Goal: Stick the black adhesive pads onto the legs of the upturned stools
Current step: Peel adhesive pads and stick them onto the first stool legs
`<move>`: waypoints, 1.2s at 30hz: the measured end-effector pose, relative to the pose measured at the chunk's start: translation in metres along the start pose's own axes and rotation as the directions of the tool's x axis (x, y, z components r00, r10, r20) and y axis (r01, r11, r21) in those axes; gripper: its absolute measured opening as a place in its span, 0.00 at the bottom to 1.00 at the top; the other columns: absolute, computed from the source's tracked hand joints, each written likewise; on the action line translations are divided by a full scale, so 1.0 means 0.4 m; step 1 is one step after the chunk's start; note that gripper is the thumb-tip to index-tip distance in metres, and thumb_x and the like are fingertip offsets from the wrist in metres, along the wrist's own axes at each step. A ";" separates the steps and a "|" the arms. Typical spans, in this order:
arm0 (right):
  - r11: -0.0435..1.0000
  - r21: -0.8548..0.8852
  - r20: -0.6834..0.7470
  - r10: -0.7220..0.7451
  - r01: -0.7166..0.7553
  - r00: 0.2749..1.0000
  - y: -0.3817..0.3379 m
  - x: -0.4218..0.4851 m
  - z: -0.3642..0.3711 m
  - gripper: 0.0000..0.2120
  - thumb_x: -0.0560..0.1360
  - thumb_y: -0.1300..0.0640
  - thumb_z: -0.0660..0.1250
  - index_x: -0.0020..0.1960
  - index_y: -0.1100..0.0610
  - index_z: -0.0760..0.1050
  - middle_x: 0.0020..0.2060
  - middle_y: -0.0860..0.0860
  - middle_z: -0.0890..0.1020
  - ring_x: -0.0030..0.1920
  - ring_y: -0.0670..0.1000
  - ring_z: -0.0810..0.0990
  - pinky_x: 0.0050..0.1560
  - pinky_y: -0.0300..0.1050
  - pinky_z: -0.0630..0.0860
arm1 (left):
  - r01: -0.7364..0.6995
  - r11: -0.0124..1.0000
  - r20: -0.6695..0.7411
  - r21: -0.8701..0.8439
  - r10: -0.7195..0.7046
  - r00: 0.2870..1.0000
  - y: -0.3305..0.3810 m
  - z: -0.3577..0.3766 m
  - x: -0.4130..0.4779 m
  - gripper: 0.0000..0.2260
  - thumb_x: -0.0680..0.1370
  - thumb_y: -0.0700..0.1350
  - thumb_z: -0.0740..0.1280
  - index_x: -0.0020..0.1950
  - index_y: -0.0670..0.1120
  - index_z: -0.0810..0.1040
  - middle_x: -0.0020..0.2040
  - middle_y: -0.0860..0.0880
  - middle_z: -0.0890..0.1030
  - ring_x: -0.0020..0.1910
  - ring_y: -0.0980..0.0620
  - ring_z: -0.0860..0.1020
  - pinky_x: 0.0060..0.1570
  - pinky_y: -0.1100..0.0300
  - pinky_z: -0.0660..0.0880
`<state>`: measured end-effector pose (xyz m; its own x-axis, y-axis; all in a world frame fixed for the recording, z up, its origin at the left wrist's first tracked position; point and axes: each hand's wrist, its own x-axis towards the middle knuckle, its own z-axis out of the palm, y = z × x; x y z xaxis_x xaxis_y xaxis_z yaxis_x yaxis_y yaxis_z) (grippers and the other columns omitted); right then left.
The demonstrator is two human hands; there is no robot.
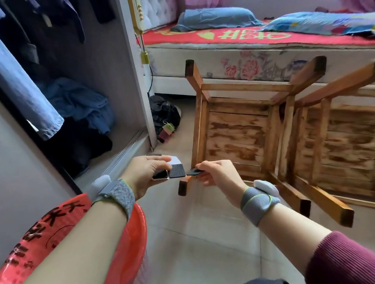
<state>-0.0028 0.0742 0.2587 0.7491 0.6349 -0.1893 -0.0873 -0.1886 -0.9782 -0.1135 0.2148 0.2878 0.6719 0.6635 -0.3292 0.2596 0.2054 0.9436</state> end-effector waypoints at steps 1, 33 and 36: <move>1.000 -0.003 -0.008 0.008 -0.008 1.000 0.017 0.013 0.008 0.07 0.72 0.65 0.66 0.42 0.61 0.83 0.35 0.56 0.79 0.31 0.47 0.75 0.30 0.34 0.74 | 0.000 1.000 -0.004 0.014 0.000 1.000 -0.015 0.001 0.017 0.09 0.71 0.30 0.68 0.44 0.42 0.81 0.41 0.46 0.80 0.35 0.55 0.79 0.27 0.68 0.78; 0.990 0.042 -0.201 0.143 -0.138 0.969 0.226 0.080 0.109 0.05 0.63 0.56 0.78 0.39 0.54 0.85 0.35 0.50 0.86 0.38 0.47 0.82 0.47 0.43 0.78 | -0.084 0.901 -0.139 0.427 0.157 0.978 -0.245 0.051 0.117 0.09 0.73 0.46 0.70 0.33 0.55 0.84 0.39 0.39 0.85 0.44 0.39 0.83 0.49 0.44 0.80; 0.993 -0.080 -0.231 0.067 -0.087 0.971 0.225 0.083 0.110 0.05 0.64 0.55 0.77 0.39 0.54 0.85 0.34 0.49 0.86 0.36 0.43 0.81 0.43 0.38 0.76 | -0.085 0.902 -0.144 0.423 0.159 0.977 -0.253 0.050 0.125 0.05 0.74 0.45 0.70 0.42 0.48 0.86 0.40 0.38 0.85 0.45 0.39 0.83 0.50 0.44 0.80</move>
<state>-0.0147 0.1113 0.1604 0.8728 0.4309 -0.2293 -0.0996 -0.3026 -0.9479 -0.0924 0.2127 0.1753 0.5975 0.7845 -0.1662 0.4703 -0.1750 0.8650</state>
